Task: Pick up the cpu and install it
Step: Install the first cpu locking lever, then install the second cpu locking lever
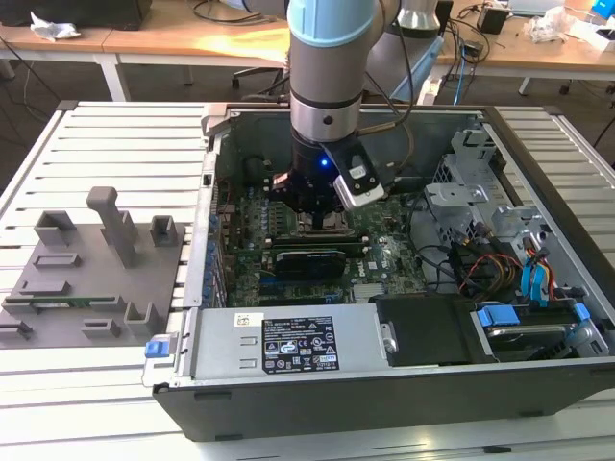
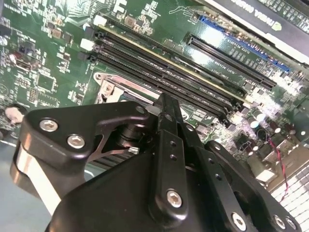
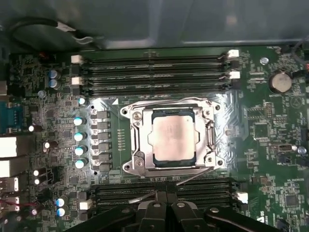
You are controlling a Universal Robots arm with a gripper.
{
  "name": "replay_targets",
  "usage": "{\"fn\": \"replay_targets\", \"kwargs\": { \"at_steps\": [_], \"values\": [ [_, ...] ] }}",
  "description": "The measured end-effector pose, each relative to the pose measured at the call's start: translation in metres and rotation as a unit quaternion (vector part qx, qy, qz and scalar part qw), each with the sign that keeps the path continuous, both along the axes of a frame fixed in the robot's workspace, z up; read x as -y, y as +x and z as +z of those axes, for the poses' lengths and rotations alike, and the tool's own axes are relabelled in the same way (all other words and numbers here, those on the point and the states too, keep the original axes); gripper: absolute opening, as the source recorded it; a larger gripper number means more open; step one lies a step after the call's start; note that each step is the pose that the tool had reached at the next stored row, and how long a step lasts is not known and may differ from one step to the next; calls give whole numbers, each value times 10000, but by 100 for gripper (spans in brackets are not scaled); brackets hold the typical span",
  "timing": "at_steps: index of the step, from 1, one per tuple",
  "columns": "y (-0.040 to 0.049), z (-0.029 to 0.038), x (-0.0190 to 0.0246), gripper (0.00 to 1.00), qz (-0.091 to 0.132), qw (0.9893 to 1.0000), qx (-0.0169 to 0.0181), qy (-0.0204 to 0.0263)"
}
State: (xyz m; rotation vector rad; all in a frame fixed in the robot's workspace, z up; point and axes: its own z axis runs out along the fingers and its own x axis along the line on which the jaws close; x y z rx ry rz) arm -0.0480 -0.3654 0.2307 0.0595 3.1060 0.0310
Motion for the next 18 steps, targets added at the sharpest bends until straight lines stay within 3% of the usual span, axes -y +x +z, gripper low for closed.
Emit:
{"fn": "replay_targets", "kwargs": {
  "at_steps": [18],
  "values": [
    [-106, -100, 3, 11, 10, 10000, 4, 1]
  ]
}}
